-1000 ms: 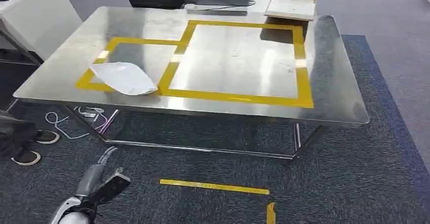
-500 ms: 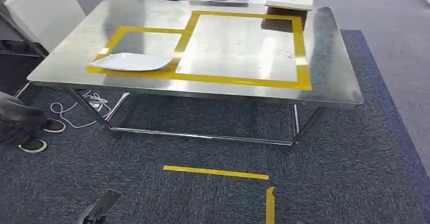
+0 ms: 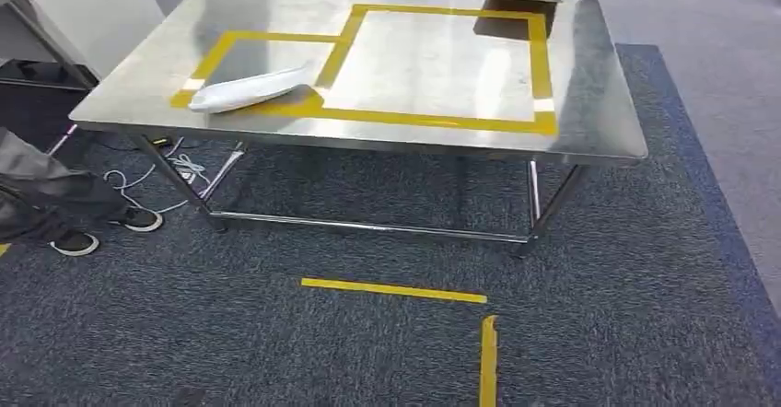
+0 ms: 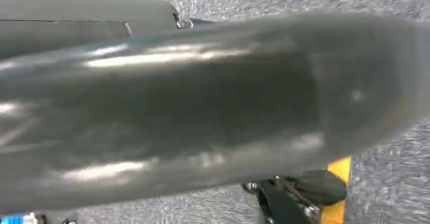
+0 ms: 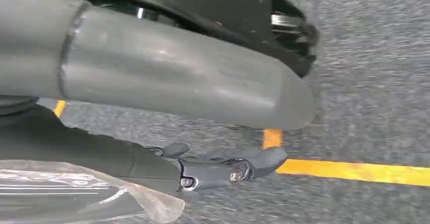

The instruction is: Take the parts from the cabinet and place them on the table.

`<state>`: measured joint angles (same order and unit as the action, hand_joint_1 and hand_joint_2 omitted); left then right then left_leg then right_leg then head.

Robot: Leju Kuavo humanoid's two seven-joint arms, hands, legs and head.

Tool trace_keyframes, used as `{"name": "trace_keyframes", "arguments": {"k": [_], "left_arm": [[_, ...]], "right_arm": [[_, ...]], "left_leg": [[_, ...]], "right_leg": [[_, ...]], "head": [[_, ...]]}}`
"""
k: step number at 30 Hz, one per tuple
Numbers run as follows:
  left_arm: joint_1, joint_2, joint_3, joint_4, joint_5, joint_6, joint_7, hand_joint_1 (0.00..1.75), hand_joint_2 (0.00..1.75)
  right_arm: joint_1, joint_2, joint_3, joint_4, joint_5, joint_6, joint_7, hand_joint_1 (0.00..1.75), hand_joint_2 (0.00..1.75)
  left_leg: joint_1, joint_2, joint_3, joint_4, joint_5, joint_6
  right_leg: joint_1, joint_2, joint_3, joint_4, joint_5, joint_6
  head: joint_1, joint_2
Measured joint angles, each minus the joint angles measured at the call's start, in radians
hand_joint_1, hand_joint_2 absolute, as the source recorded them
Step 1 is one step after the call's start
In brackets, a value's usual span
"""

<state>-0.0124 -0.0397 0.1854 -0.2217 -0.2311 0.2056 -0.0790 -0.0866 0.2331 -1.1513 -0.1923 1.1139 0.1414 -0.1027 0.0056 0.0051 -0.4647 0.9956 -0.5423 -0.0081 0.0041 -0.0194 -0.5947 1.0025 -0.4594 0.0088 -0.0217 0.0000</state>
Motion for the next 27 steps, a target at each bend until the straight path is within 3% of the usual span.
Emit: {"name": "trace_keyframes", "arguments": {"k": [2,3,4,5,7,8,9,10,12,13,14,15,18,19,20,21,23,24,25,27], "left_arm": [[-0.001,-0.008,0.001,0.006,-0.016,0.0,0.026,0.0,0.0],[0.0,-0.011,0.0,0.007,-0.043,0.0,0.046,0.0,0.0],[0.001,-0.011,-0.008,0.01,-0.067,0.001,0.071,0.0,0.0],[0.001,-0.011,-0.017,0.011,-0.09,0.003,0.088,0.0,0.0],[-0.001,-0.009,-0.029,0.011,-0.105,0.004,0.101,0.0,0.0],[-0.001,-0.006,-0.031,0.012,-0.105,0.004,0.102,0.0,0.0],[-0.001,-0.001,-0.034,0.012,-0.106,0.005,0.102,0.0,0.0],[-0.001,0.001,-0.035,0.013,-0.105,0.012,0.097,0.0,0.0],[-0.003,0.002,-0.035,0.013,-0.102,0.018,0.086,0.0,0.0],[-0.005,0.002,-0.035,0.013,-0.101,0.018,0.081,0.0,0.0],[-0.01,-0.003,-0.035,0.013,-0.102,0.018,0.079,0.0,0.0],[-0.016,-0.003,-0.035,0.013,-0.102,0.021,0.081,0.0,0.0],[-0.013,-0.013,-0.035,0.016,-0.102,0.03,0.087,0.0,0.0],[-0.012,-0.012,-0.035,0.016,-0.102,0.032,0.087,0.0,0.0],[-0.011,-0.017,-0.035,0.017,-0.101,0.034,0.087,0.0,0.0],[-0.013,-0.021,-0.035,0.017,-0.102,0.034,0.086,0.0,0.0],[-0.015,-0.024,-0.035,0.018,-0.097,0.018,0.085,0.0,0.0],[-0.014,-0.025,-0.034,0.018,-0.081,-0.013,0.091,0.0,0.0],[-0.013,-0.025,-0.031,0.018,-0.067,-0.051,0.107,0.0,0.0],[-0.01,-0.025,-0.023,0.019,-0.056,-0.114,0.138,0.0,0.0]], "right_arm": [[0.0,0.0,0.0,0.0,0.002,0.021,0.039,0.0,0.0],[0.001,-0.001,0.0,0.0,0.019,0.025,0.061,0.0,0.0],[0.004,-0.004,0.008,0.0,0.045,0.022,0.076,0.0,0.0],[0.007,-0.006,0.02,0.0,0.073,0.012,0.077,0.0,0.0],[0.008,-0.009,0.048,0.0,0.1,0.004,0.075,0.0,0.0],[0.007,-0.011,0.056,0.0,0.104,0.0,0.074,0.0,0.0],[0.008,-0.011,0.062,0.0,0.11,-0.004,0.073,0.0,0.0],[0.01,-0.013,0.07,0.0,0.119,-0.012,0.07,0.0,0.0],[0.013,-0.013,0.084,0.0,0.123,-0.026,0.067,0.0,0.0],[0.013,-0.013,0.09,0.0,0.123,-0.031,0.065,0.0,0.0],[0.013,-0.014,0.092,0.0,0.125,-0.04,0.064,0.0,0.0],[0.015,-0.014,0.097,0.0,0.14,-0.051,0.061,0.0,0.0],[0.014,-0.009,0.124,0.0,0.159,-0.084,0.059,0.0,0.0],[0.013,-0.003,0.126,0.0,0.158,-0.086,0.058,0.0,0.0],[0.012,-0.002,0.129,0.0,0.152,-0.089,0.056,0.0,0.0],[0.014,-0.002,0.13,0.0,0.144,-0.089,0.056,0.0,0.0],[0.018,-0.002,0.13,0.0,0.137,-0.087,0.055,0.0,0.0],[0.018,-0.002,0.13,0.0,0.137,-0.087,0.055,0.0,0.0],[0.017,-0.003,0.13,0.0,0.138,-0.086,0.055,0.0,0.0],[0.016,-0.004,0.13,0.0,0.129,-0.078,0.046,0.0,0.0]], "left_leg": [[-0.004,0.0,-0.012,-0.006,-0.004,0.009],[0.0,0.0,-0.015,-0.014,0.005,0.02],[0.002,0.002,-0.015,-0.015,0.011,0.029],[0.002,0.002,-0.022,-0.014,0.017,0.038],[-0.002,0.0,-0.036,-0.013,0.029,0.047],[-0.004,-0.005,-0.043,-0.012,0.034,0.047],[-0.006,-0.009,-0.048,-0.012,0.038,0.047],[-0.008,-0.016,-0.052,-0.011,0.042,0.047],[-0.013,-0.035,-0.054,-0.011,0.047,0.046],[-0.012,-0.045,-0.054,-0.01,0.048,0.045],[-0.016,-0.051,-0.06,-0.009,0.051,0.041],[-0.013,-0.063,-0.066,-0.003,0.055,0.036],[-0.01,-0.091,-0.078,-0.007,0.068,0.016],[-0.011,-0.08,-0.084,0.005,0.053,0.015],[-0.012,-0.048,-0.099,0.037,0.026,0.006],[-0.008,-0.034,-0.131,0.106,-0.015,-0.001],[0.002,-0.022,-0.194,0.255,-0.078,-0.014],[0.005,-0.019,-0.209,0.293,-0.085,-0.018],[0.008,-0.017,-0.201,0.284,-0.069,-0.023],[0.016,-0.003,-0.127,0.144,0.013,-0.028]], "right_leg": [[-0.003,-0.002,-0.01,-0.002,0.016,0.011],[-0.001,-0.003,-0.013,0.001,0.018,0.016],[-0.004,0.005,-0.029,0.012,-0.003,0.022],[-0.004,0.009,-0.045,0.06,-0.047,0.026],[-0.005,0.014,-0.106,0.223,-0.131,0.031],[-0.005,0.015,-0.128,0.286,-0.155,0.031],[-0.005,0.015,-0.131,0.308,-0.156,0.031],[-0.005,0.016,-0.109,0.286,-0.136,0.028],[-0.003,0.03,-0.013,0.133,-0.061,0.013],[-0.003,0.067,0.04,0.043,-0.027,0.001],[-0.007,0.103,0.065,0.012,-0.04,-0.011],[-0.005,0.094,0.071,-0.001,-0.033,-0.006],[-0.006,0.065,0.074,-0.018,-0.033,-0.009],[-0.015,0.048,0.083,-0.04,-0.032,-0.011],[-0.015,0.041,0.085,-0.047,-0.029,-0.016],[-0.015,0.027,0.082,-0.047,-0.028,-0.018],[-0.014,-0.004,0.078,-0.044,-0.029,-0.018],[-0.014,-0.016,0.076,-0.042,-0.029,-0.018],[-0.015,-0.028,0.075,-0.041,-0.029,-0.017],[-0.016,-0.053,0.073,-0.036,-0.03,-0.015]], "head": [[0.0,0.0],[0.0,0.0],[0.001,0.0],[0.005,0.0],[0.005,0.0],[0.006,0.0],[0.005,0.0],[0.005,0.0],[0.005,0.0],[0.006,0.0],[0.003,0.0],[0.005,0.0],[0.008,0.0],[0.006,0.0],[-0.003,0.0],[-0.011,0.0],[-0.009,0.0],[-0.01,0.0],[-0.01,0.0],[-0.011,0.0]]}}
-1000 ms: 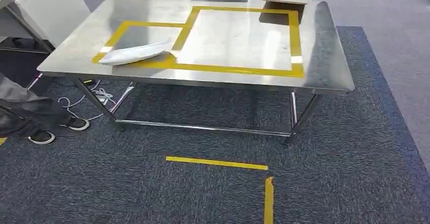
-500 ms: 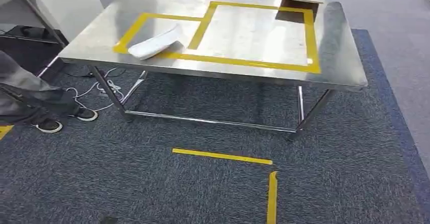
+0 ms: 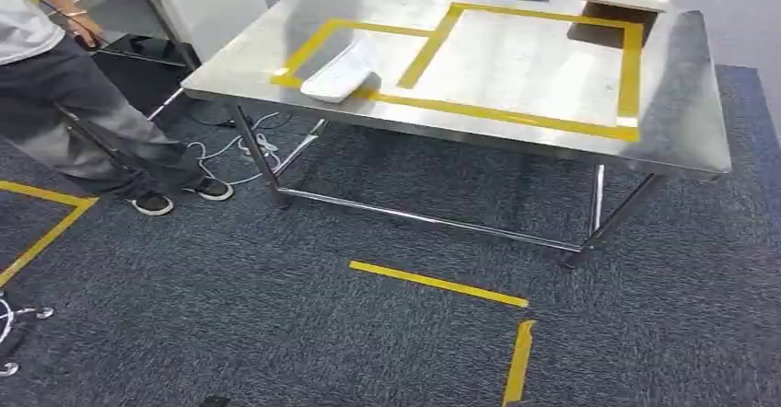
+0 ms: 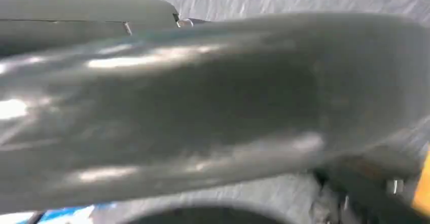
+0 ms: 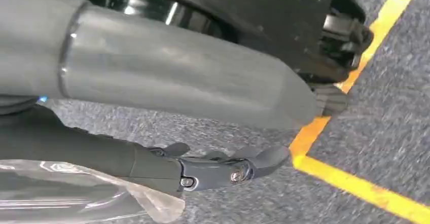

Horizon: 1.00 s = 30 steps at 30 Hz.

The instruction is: Take the parts from the cabinet and place them on the table.

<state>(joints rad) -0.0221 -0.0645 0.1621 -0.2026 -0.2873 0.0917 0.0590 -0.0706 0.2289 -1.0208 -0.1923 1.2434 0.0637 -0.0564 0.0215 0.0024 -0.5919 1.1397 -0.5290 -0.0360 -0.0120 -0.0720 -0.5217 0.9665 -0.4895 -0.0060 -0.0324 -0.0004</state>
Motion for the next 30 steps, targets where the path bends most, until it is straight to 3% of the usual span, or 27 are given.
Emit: {"name": "trace_keyframes", "arguments": {"k": [1,2,3,6,7,8,9,11,12,13,14,16,17,18,20,21,22,23,24,26,27,28,29,30], "left_arm": [[0.0,0.0,0.001,0.0,0.003,-0.017,0.013,0.0,0.0],[-0.003,-0.003,0.003,0.0,0.006,-0.028,0.022,0.0,0.0],[-0.005,-0.003,0.006,0.0,0.008,-0.031,0.029,0.0,0.0],[0.01,-0.004,0.014,0.001,0.007,-0.018,0.031,0.0,0.0],[0.012,-0.005,0.014,0.001,0.007,-0.016,0.031,0.0,0.0],[0.013,-0.004,0.015,0.002,0.007,-0.011,0.03,0.0,0.0],[0.012,-0.004,0.016,0.002,0.008,0.0,0.024,0.0,0.0],[0.01,-0.009,0.026,0.002,0.016,0.025,-0.009,0.0,0.0],[0.01,-0.011,0.031,0.002,0.016,0.032,-0.023,0.0,0.0],[0.012,-0.015,0.032,0.002,0.01,0.038,-0.03,0.0,0.0],[0.013,-0.019,0.032,0.002,0.002,0.043,-0.034,0.0,0.0],[0.01,-0.026,0.032,0.002,-0.009,0.053,-0.036,0.0,0.0],[0.007,-0.029,0.032,0.002,-0.013,0.055,-0.038,0.0,0.0],[0.0,-0.031,0.032,0.002,-0.013,0.056,-0.038,0.0,0.0],[-0.001,-0.031,0.032,0.002,-0.015,0.058,-0.038,0.0,0.0],[0.002,-0.033,0.032,0.002,-0.015,0.062,-0.038,0.0,0.0],[0.005,-0.032,0.032,0.003,-0.015,0.068,-0.039,0.0,0.0],[0.007,-0.032,0.033,0.003,-0.015,0.074,-0.045,0.0,0.0],[0.005,-0.032,0.034,0.003,-0.015,0.083,-0.049,0.0,0.0],[-0.002,-0.034,0.037,0.003,-0.016,0.09,-0.061,0.0,0.0],[-0.002,-0.035,0.038,0.003,-0.016,0.09,-0.062,0.0,1.75],[-0.001,-0.035,0.038,0.003,-0.016,0.09,-0.062,0.0,1.75],[0.003,-0.035,0.039,0.003,-0.016,0.091,-0.062,0.0,1.75],[0.005,-0.035,0.039,0.003,-0.019,0.094,-0.062,0.0,1.75]], "right_arm": [[-0.001,-0.001,0.0,0.0,-0.013,0.005,-0.011,0.0,0.0],[-0.002,-0.004,-0.003,-0.001,-0.034,0.007,-0.035,0.0,0.0],[-0.003,-0.006,-0.007,-0.001,-0.042,-0.001,-0.07,0.0,0.0],[-0.009,-0.007,-0.009,-0.002,-0.047,-0.056,-0.176,0.0,0.0],[-0.011,-0.007,-0.01,-0.002,-0.047,-0.061,-0.187,0.0,0.0],[-0.012,-0.007,-0.01,-0.002,-0.047,-0.07,-0.195,0.0,0.0],[-0.01,-0.007,-0.01,-0.002,-0.044,-0.084,-0.208,0.0,0.0],[-0.003,-0.006,-0.007,-0.002,-0.025,-0.152,-0.246,0.0,0.0],[-0.001,-0.006,-0.005,-0.002,-0.013,-0.176,-0.256,0.0,0.0],[0.001,-0.006,0.0,-0.001,0.0,-0.177,-0.259,0.0,0.0],[0.002,-0.007,0.008,-0.001,0.011,-0.167,-0.26,0.0,0.0],[0.001,-0.007,0.019,-0.001,0.015,-0.156,-0.26,0.0,0.0],[0.001,-0.007,0.019,-0.001,0.015,-0.154,-0.26,0.0,0.0],[0.002,-0.007,0.021,-0.001,0.017,-0.151,-0.26,0.0,0.0],[0.001,-0.007,0.025,-0.001,0.014,-0.148,-0.261,0.0,0.0],[0.0,-0.007,0.025,-0.001,0.003,-0.146,-0.261,0.0,0.0],[0.001,-0.007,0.024,-0.001,-0.007,-0.144,-0.261,0.0,0.0],[0.001,-0.008,0.023,-0.001,-0.011,-0.142,-0.258,0.0,0.0],[0.002,-0.008,0.023,-0.001,-0.012,-0.141,-0.257,0.0,0.0],[0.008,-0.011,0.022,-0.001,-0.012,-0.139,-0.248,0.0,0.0],[0.009,-0.013,0.021,-0.001,-0.012,-0.139,-0.246,0.0,0.0],[0.009,-0.014,0.021,-0.001,-0.012,-0.138,-0.245,0.0,0.0],[0.008,-0.014,0.021,-0.001,-0.012,-0.138,-0.245,0.0,0.0],[0.008,-0.014,0.021,-0.001,-0.011,-0.138,-0.242,0.0,0.0]], "left_leg": [[0.001,0.022,0.047,-0.088,0.038,-0.001],[-0.005,0.074,0.072,-0.14,0.029,-0.001],[-0.009,0.061,0.067,-0.144,0.036,0.018],[-0.014,0.034,0.054,-0.138,0.038,0.041],[-0.008,0.027,0.056,-0.143,0.045,0.051],[-0.009,0.021,0.052,-0.143,0.048,0.057],[-0.009,0.011,0.047,-0.143,0.051,0.063],[-0.014,-0.015,0.036,-0.142,0.059,0.071],[-0.016,-0.027,0.032,-0.142,0.061,0.072],[-0.019,-0.039,0.031,-0.142,0.063,0.072],[-0.02,-0.052,0.03,-0.141,0.065,0.071],[-0.02,-0.082,0.03,-0.138,0.067,0.068],[-0.019,-0.094,0.028,-0.137,0.069,0.065],[-0.025,-0.106,0.021,-0.131,0.071,0.059],[-0.017,-0.128,0.007,-0.13,0.08,0.046],[-0.012,-0.141,0.003,-0.134,0.086,0.037],[-0.015,-0.149,-0.001,-0.131,0.088,0.031],[-0.018,-0.094,-0.007,-0.115,0.071,0.028],[-0.019,-0.052,-0.024,-0.075,0.039,0.023],[-0.014,-0.02,-0.092,0.088,-0.048,0.014],[-0.011,-0.016,-0.117,0.153,-0.072,0.011],[-0.01,-0.013,-0.123,0.176,-0.074,0.009],[-0.009,-0.011,-0.105,0.155,-0.053,0.009],[-0.009,-0.007,-0.072,0.096,-0.019,0.01]], "right_leg": [[-0.001,-0.011,0.0,0.004,-0.003,0.005],[0.006,-0.02,-0.002,0.009,-0.005,0.013],[0.009,-0.028,-0.005,0.018,-0.009,0.02],[0.006,-0.052,-0.001,0.015,-0.004,0.036],[0.0,-0.035,-0.005,0.019,-0.014,0.046],[0.0,0.013,-0.02,0.045,-0.042,0.05],[0.0,0.042,-0.042,0.103,-0.084,0.049],[0.002,0.064,-0.114,0.273,-0.165,0.047],[0.002,0.068,-0.139,0.328,-0.181,0.044],[0.002,0.07,-0.142,0.337,-0.172,0.041],[0.002,0.071,-0.123,0.302,-0.141,0.037],[0.003,0.096,-0.032,0.127,-0.047,0.026],[0.001,0.14,0.004,0.05,-0.028,0.021],[-0.004,0.172,0.014,0.025,-0.04,0.021],[0.001,0.154,0.02,0.024,-0.041,0.022],[0.004,0.143,0.018,0.026,-0.039,0.018],[-0.003,0.127,0.019,0.018,-0.03,0.009],[-0.005,0.11,0.021,0.013,-0.026,0.005],[-0.003,0.099,0.02,0.013,-0.026,0.0],[0.001,0.058,0.019,0.013,-0.027,-0.002],[0.002,0.041,0.017,0.014,-0.028,-0.003],[0.003,0.025,0.016,0.014,-0.028,-0.002],[0.003,0.011,0.016,0.014,-0.028,-0.002],[0.003,-0.001,0.017,0.014,-0.028,-0.001]], "head": [[0.0,0.0],[-0.001,0.0],[-0.002,0.0],[0.001,0.0],[0.001,0.0],[0.003,0.0],[0.003,0.0],[0.004,0.0],[0.003,0.0],[0.002,0.0],[0.003,0.0],[0.003,0.0],[0.003,0.0],[0.001,0.0],[0.002,0.0],[0.002,0.0],[0.001,0.0],[0.0,0.0],[-0.008,0.0],[-0.01,0.0],[-0.009,0.0],[-0.01,0.0],[-0.01,0.0],[-0.01,0.0]]}}
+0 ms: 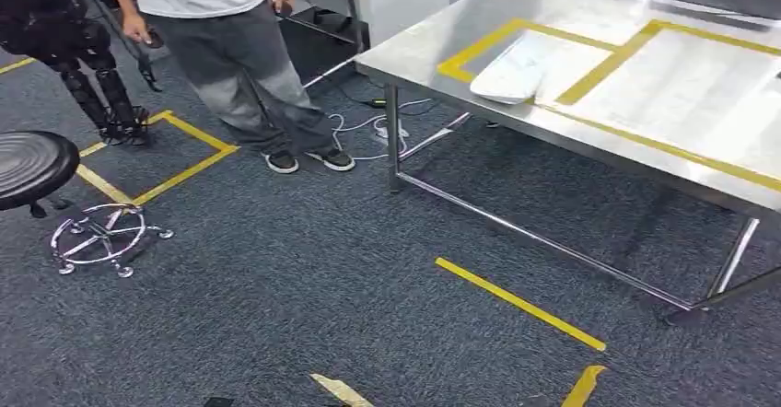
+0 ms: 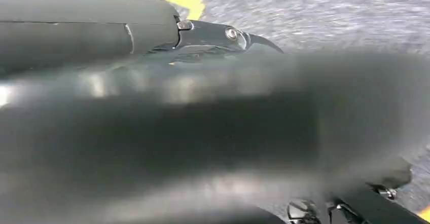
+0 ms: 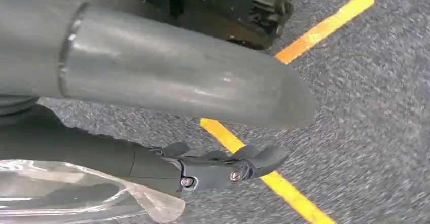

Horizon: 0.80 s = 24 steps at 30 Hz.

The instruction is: Take the parts from the cabinet and place them on the table.

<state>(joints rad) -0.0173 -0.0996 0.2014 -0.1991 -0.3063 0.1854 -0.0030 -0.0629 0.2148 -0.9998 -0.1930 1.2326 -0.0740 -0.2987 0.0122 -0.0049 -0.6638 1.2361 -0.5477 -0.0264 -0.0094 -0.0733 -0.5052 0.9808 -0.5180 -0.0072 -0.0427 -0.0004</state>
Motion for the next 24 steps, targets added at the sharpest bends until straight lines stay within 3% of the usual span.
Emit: {"name": "trace_keyframes", "arguments": {"k": [1,2,3,4,7,8,9,10,12,13,14,16,17,18,19,20,22,23,24], "left_arm": [[0.0,0.001,0.0,0.0,-0.01,0.005,0.0,0.0,1.75],[-0.001,0.003,0.0,0.0,-0.017,0.008,0.0,0.0,1.75],[-0.006,0.004,0.0,0.0,-0.027,0.012,0.0,0.0,1.75],[-0.009,0.005,0.0,0.0,-0.035,0.016,0.0,0.0,1.75],[-0.001,0.009,0.0,0.0,-0.041,0.024,-0.008,0.0,1.75],[0.0,0.008,0.0,0.0,-0.046,0.027,-0.011,0.0,1.75],[-0.002,0.01,0.001,0.0,-0.05,0.034,-0.011,0.0,1.75],[-0.007,0.011,0.001,0.0,-0.052,0.041,-0.011,0.0,1.75],[-0.014,0.011,0.002,0.0,-0.058,0.052,-0.019,0.0,1.75],[-0.013,0.011,0.003,0.0,-0.057,0.057,-0.034,0.0,1.75],[-0.011,0.011,0.007,0.0,-0.052,0.061,-0.055,0.0,1.75],[-0.011,0.01,0.017,0.0,-0.048,0.066,-0.092,0.0,1.75],[-0.014,0.01,0.02,0.0,-0.048,0.067,-0.095,0.0,1.75],[-0.016,0.01,0.022,0.0,-0.048,0.068,-0.095,0.0,1.75],[-0.021,0.011,0.025,0.0,-0.049,0.072,-0.092,0.0,1.75],[-0.022,0.013,0.027,0.0,-0.051,0.073,-0.08,0.0,1.75],[-0.018,0.016,0.031,0.0,-0.061,0.066,-0.054,0.0,1.75],[-0.017,0.023,0.031,0.001,-0.064,0.06,-0.047,0.0,1.75],[-0.014,0.023,0.031,0.001,-0.069,0.059,-0.045,0.0,1.75]], "right_arm": [[-0.001,0.0,0.0,0.0,0.006,0.002,0.003,0.0,0.0],[-0.001,0.0,0.001,0.0,0.014,0.006,0.003,0.0,0.0],[0.001,0.0,0.004,0.0,0.027,0.011,0.003,0.0,0.0],[0.001,0.0,0.009,0.0,0.052,0.005,0.012,0.0,0.0],[-0.001,0.0,0.055,0.0,0.13,-0.041,0.11,0.0,0.0],[0.0,0.0,0.063,0.0,0.119,-0.044,0.116,0.0,0.0],[0.0,0.0,0.063,0.0,0.102,-0.044,0.113,0.0,0.0],[0.002,0.0,0.063,0.0,0.08,-0.043,0.107,0.0,0.0],[0.008,0.0,0.057,0.0,0.038,-0.03,0.1,0.0,0.0],[0.01,0.0,0.052,0.0,0.034,-0.023,0.104,0.0,0.0],[0.012,0.0,0.05,0.0,0.034,-0.015,0.113,0.0,0.0],[0.013,0.0,0.045,0.0,0.034,-0.007,0.122,0.0,0.0],[0.013,0.0,0.044,0.0,0.032,-0.006,0.122,0.0,0.0],[0.012,0.0,0.043,0.0,0.03,-0.004,0.12,0.0,0.0],[0.012,0.001,0.043,0.0,0.031,-0.001,0.116,0.0,0.0],[0.011,0.001,0.042,0.0,0.034,-0.001,0.111,0.0,0.0],[0.01,0.003,0.041,0.0,0.026,0.0,0.1,0.0,0.0],[0.01,0.005,0.04,0.0,0.022,0.0,0.091,0.0,0.0],[0.009,0.005,0.037,0.0,0.018,0.0,0.081,0.0,0.0]], "left_leg": [[-0.001,0.015,0.05,-0.091,0.042,0.003],[-0.003,0.05,0.101,-0.183,0.076,0.008],[-0.014,0.093,0.12,-0.224,0.061,0.011],[-0.015,0.081,0.115,-0.228,0.066,0.025],[-0.018,0.048,0.105,-0.23,0.069,0.041],[-0.011,0.038,0.111,-0.238,0.076,0.051],[-0.01,0.03,0.108,-0.238,0.078,0.055],[-0.011,0.019,0.103,-0.238,0.082,0.063],[-0.013,-0.011,0.096,-0.237,0.085,0.068],[-0.014,-0.024,0.095,-0.237,0.086,0.068],[-0.014,-0.038,0.095,-0.237,0.087,0.067],[-0.014,-0.071,0.096,-0.234,0.089,0.065],[-0.013,-0.085,0.096,-0.232,0.089,0.063],[-0.013,-0.094,0.093,-0.229,0.089,0.059],[-0.018,-0.108,0.085,-0.22,0.087,0.053],[-0.013,-0.118,0.077,-0.222,0.094,0.044],[-0.009,-0.142,0.07,-0.226,0.102,0.029],[-0.009,-0.14,0.067,-0.218,0.098,0.027],[-0.015,-0.077,0.057,-0.193,0.076,0.023]], "right_leg": [[0.0,-0.013,0.002,0.0,-0.001,0.002],[0.001,-0.026,0.006,0.0,-0.003,0.005],[0.008,-0.037,0.005,0.002,-0.007,0.011],[0.012,-0.049,0.004,0.005,-0.009,0.016],[0.01,-0.079,0.011,0.003,-0.01,0.03],[0.004,-0.049,0.0,0.011,-0.025,0.039],[0.004,0.012,-0.012,0.044,-0.051,0.042],[0.001,0.047,-0.043,0.111,-0.089,0.043],[0.0,0.07,-0.127,0.285,-0.161,0.043],[0.0,0.072,-0.149,0.326,-0.165,0.043],[0.0,0.072,-0.15,0.321,-0.148,0.043],[-0.001,0.084,-0.086,0.176,-0.049,0.037],[-0.002,0.11,-0.046,0.088,-0.005,0.033],[-0.005,0.168,-0.025,0.039,-0.004,0.028],[-0.011,0.171,-0.014,0.01,-0.011,0.028],[-0.006,0.16,-0.01,0.019,-0.012,0.028],[-0.002,0.137,-0.011,0.021,-0.008,0.016],[-0.011,0.121,-0.009,0.012,-0.002,0.007],[-0.009,0.107,-0.007,0.012,-0.002,0.003]], "head": [[0.0,0.0],[0.0,0.0],[0.0,0.0],[0.001,0.0],[0.0,0.0],[0.001,0.0],[0.006,0.0],[0.011,0.0],[0.01,0.0],[0.01,0.0],[0.01,0.0],[0.01,0.0],[0.011,0.0],[0.011,0.0],[0.008,0.0],[0.008,0.0],[0.009,0.0],[0.008,0.0],[0.006,0.0]]}}
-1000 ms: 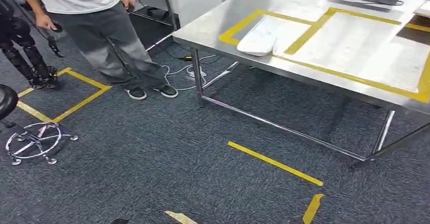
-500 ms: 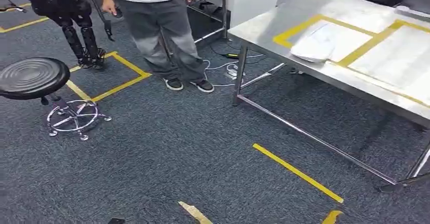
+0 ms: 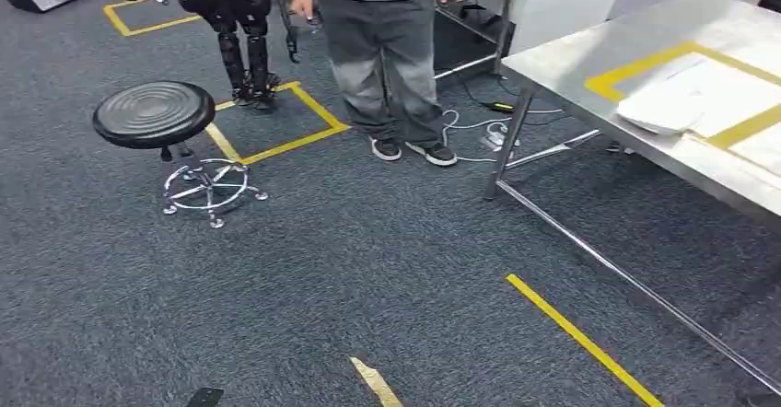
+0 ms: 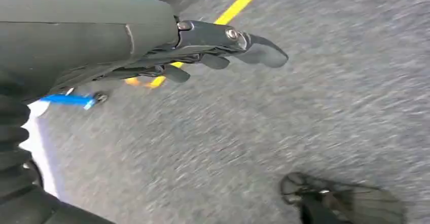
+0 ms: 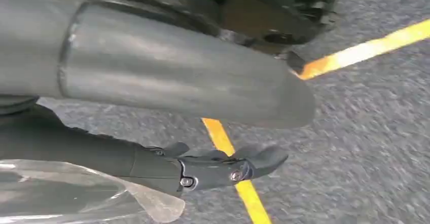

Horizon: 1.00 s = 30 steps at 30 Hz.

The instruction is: Take the parts from the cabinet and place them on the table.

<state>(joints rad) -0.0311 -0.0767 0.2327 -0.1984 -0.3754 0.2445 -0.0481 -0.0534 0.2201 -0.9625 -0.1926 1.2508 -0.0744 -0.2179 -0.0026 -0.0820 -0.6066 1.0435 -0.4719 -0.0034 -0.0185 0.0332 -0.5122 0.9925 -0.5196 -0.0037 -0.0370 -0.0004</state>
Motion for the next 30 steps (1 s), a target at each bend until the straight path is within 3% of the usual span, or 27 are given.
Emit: {"name": "trace_keyframes", "arguments": {"k": [1,3,4,5,6,7,8,9,10,13,14,15,16,17,19,20,21,23,24,25,27,29,30], "left_arm": [[-0.001,0.0,0.0,0.0,0.001,0.005,-0.006,0.0,0.0],[-0.006,0.0,0.008,0.0,0.011,0.018,-0.03,0.0,0.0],[-0.006,0.0,0.014,0.0,0.012,0.019,-0.037,0.0,0.0],[-0.003,0.0,0.018,0.0,0.012,0.02,-0.045,0.0,0.0],[0.0,0.0,0.02,0.0,0.012,0.021,-0.046,0.0,0.0],[0.002,0.001,0.021,0.0,0.012,0.02,-0.035,0.0,0.0],[0.001,0.001,0.024,0.0,0.011,0.015,-0.017,0.0,0.0],[0.0,0.001,0.027,0.0,0.012,0.01,0.001,0.0,0.0],[-0.005,0.0,0.029,0.0,0.011,0.01,0.015,0.0,0.0],[0.002,0.002,0.03,0.0,0.008,0.014,0.034,0.0,0.0],[0.004,0.002,0.031,0.0,0.007,0.014,0.034,0.0,0.0],[0.006,0.002,0.032,0.0,0.007,0.014,0.033,0.0,0.0],[0.003,0.003,0.034,0.0,0.007,0.014,0.033,0.0,0.0],[-0.002,0.005,0.035,0.0,0.007,0.014,0.032,0.0,0.0],[-0.005,0.006,0.035,0.0,0.007,0.026,0.007,0.0,0.0],[-0.002,0.008,0.038,0.0,0.008,0.036,-0.017,0.0,0.0],[-0.001,0.01,0.044,0.0,0.009,0.038,-0.039,0.0,0.0],[-0.003,0.011,0.045,0.0,0.007,0.036,-0.048,0.0,0.0],[-0.004,0.012,0.045,0.0,0.007,0.036,-0.049,0.0,0.0],[-0.006,0.014,0.046,0.0,0.003,0.036,-0.047,0.0,0.0],[-0.006,0.014,0.045,0.001,-0.028,0.026,0.014,0.0,0.0],[0.001,0.017,0.042,0.003,-0.044,0.014,0.08,0.0,0.0],[0.004,0.017,0.042,0.003,-0.045,0.018,0.093,0.0,0.0]], "right_arm": [[0.0,0.001,0.0,0.0,0.007,-0.011,-0.016,0.0,0.0],[0.004,0.003,0.001,0.0,0.029,-0.061,-0.056,0.0,0.0],[0.003,0.005,0.001,0.0,0.026,-0.077,-0.071,0.0,0.0],[0.002,0.006,0.0,0.0,0.019,-0.086,-0.086,0.0,0.0],[0.001,0.009,0.0,0.0,0.017,-0.093,-0.095,0.0,0.0],[0.0,0.011,0.0,0.0,0.017,-0.09,-0.095,0.0,0.0],[0.0,0.012,0.0,0.0,0.018,-0.085,-0.094,0.0,0.0],[0.0,0.014,0.0,0.0,0.021,-0.081,-0.089,0.0,0.0],[0.0,0.014,0.001,0.0,0.021,-0.079,-0.084,0.0,0.0],[-0.002,0.014,0.0,0.0,0.019,-0.07,-0.073,0.0,0.0],[-0.004,0.014,0.0,0.0,0.017,-0.068,-0.071,0.0,0.0],[-0.005,0.013,0.0,0.0,0.016,-0.066,-0.069,0.0,0.0],[-0.004,0.013,0.0,0.0,0.015,-0.065,-0.068,0.0,0.0],[-0.002,0.013,0.0,0.0,0.015,-0.063,-0.067,0.0,0.0],[0.002,0.013,0.0,0.0,0.021,-0.055,-0.061,0.0,0.0],[0.003,0.013,0.0,0.0,0.029,-0.051,-0.059,0.0,0.0],[0.004,0.013,0.002,0.0,0.035,-0.05,-0.061,0.0,0.0],[0.003,0.013,0.002,0.0,0.034,-0.051,-0.073,0.0,0.0],[0.002,0.013,0.002,0.0,0.034,-0.051,-0.077,0.0,0.0],[0.003,0.014,0.002,0.001,0.034,-0.051,-0.077,0.0,0.0],[0.001,0.016,0.003,0.001,0.029,-0.053,-0.066,0.0,0.0],[0.001,0.019,0.003,0.001,0.015,-0.053,-0.07,0.0,0.0],[0.001,0.02,0.002,0.001,0.015,-0.052,-0.073,0.0,0.0]], "left_leg": [[0.001,0.036,-0.026,0.059,-0.039,-0.005],[0.007,0.064,-0.097,0.221,-0.116,-0.013],[0.009,0.068,-0.115,0.268,-0.13,-0.015],[0.011,0.07,-0.113,0.271,-0.12,-0.017],[0.013,0.072,-0.092,0.235,-0.093,-0.017],[0.013,0.08,-0.052,0.159,-0.05,-0.016],[0.012,0.106,-0.001,0.065,-0.008,-0.013],[0.008,0.159,0.035,-0.007,0.0,-0.01],[-0.006,0.175,0.042,-0.028,-0.008,0.0],[-0.01,0.141,0.028,-0.023,-0.007,0.015],[-0.005,0.127,0.035,-0.033,0.0,0.024],[-0.001,0.118,0.036,-0.035,0.002,0.029],[0.002,0.106,0.035,-0.035,0.002,0.036],[0.001,0.09,0.033,-0.035,0.003,0.04],[-0.001,0.061,0.031,-0.034,0.004,0.042],[-0.001,0.046,0.032,-0.033,0.004,0.042],[-0.001,0.031,0.033,-0.033,0.004,0.041],[0.001,0.0,0.034,-0.028,0.003,0.04],[0.001,-0.012,0.033,-0.024,0.001,0.037],[-0.005,-0.024,0.025,-0.017,0.0,0.029],[0.002,-0.047,0.012,-0.017,0.007,0.016],[0.004,-0.071,0.008,-0.017,0.013,0.005],[0.003,-0.034,0.005,-0.005,0.0,0.003]], "right_leg": [[0.002,-0.015,0.0,0.0,-0.002,-0.005],[0.008,-0.054,0.001,0.001,-0.005,-0.009],[0.009,-0.069,0.0,0.001,-0.006,-0.009],[0.009,-0.085,0.001,0.001,-0.007,-0.009],[0.009,-0.097,0.002,0.001,-0.009,-0.007],[0.009,-0.111,0.005,0.001,-0.011,-0.006],[0.009,-0.123,0.01,0.001,-0.014,-0.002],[0.012,-0.135,0.014,0.001,-0.017,0.002],[0.02,-0.146,0.01,0.006,-0.024,0.01],[0.019,-0.18,0.021,-0.002,-0.024,0.023],[0.02,-0.184,0.025,0.008,-0.034,0.032],[0.016,-0.121,0.004,0.038,-0.052,0.038],[0.015,-0.073,-0.016,0.093,-0.087,0.037],[0.014,-0.049,-0.052,0.172,-0.128,0.037],[0.015,-0.036,-0.122,0.303,-0.176,0.036],[0.015,-0.035,-0.136,0.318,-0.167,0.035],[0.015,-0.034,-0.128,0.286,-0.133,0.033],[0.012,-0.015,-0.061,0.124,-0.03,0.03],[0.007,0.022,-0.032,0.05,-0.002,0.029],[0.003,0.071,-0.023,0.031,-0.016,0.03],[0.006,0.052,-0.013,0.026,-0.021,0.024],[0.005,0.028,-0.01,0.019,-0.013,0.01],[0.002,0.012,-0.005,0.013,-0.009,0.003]], "head": [[-0.007,0.0],[-0.006,0.0],[-0.007,0.0],[-0.007,0.0],[-0.007,0.0],[-0.007,0.0],[-0.007,0.0],[-0.007,0.0],[-0.008,0.0],[-0.003,0.0],[-0.005,0.0],[0.0,0.0],[0.003,0.0],[0.007,0.0],[0.007,0.0],[0.006,0.0],[0.006,0.0],[0.007,0.0],[0.007,0.0],[0.006,0.0],[0.005,0.0],[0.005,0.0],[0.003,0.0]]}}
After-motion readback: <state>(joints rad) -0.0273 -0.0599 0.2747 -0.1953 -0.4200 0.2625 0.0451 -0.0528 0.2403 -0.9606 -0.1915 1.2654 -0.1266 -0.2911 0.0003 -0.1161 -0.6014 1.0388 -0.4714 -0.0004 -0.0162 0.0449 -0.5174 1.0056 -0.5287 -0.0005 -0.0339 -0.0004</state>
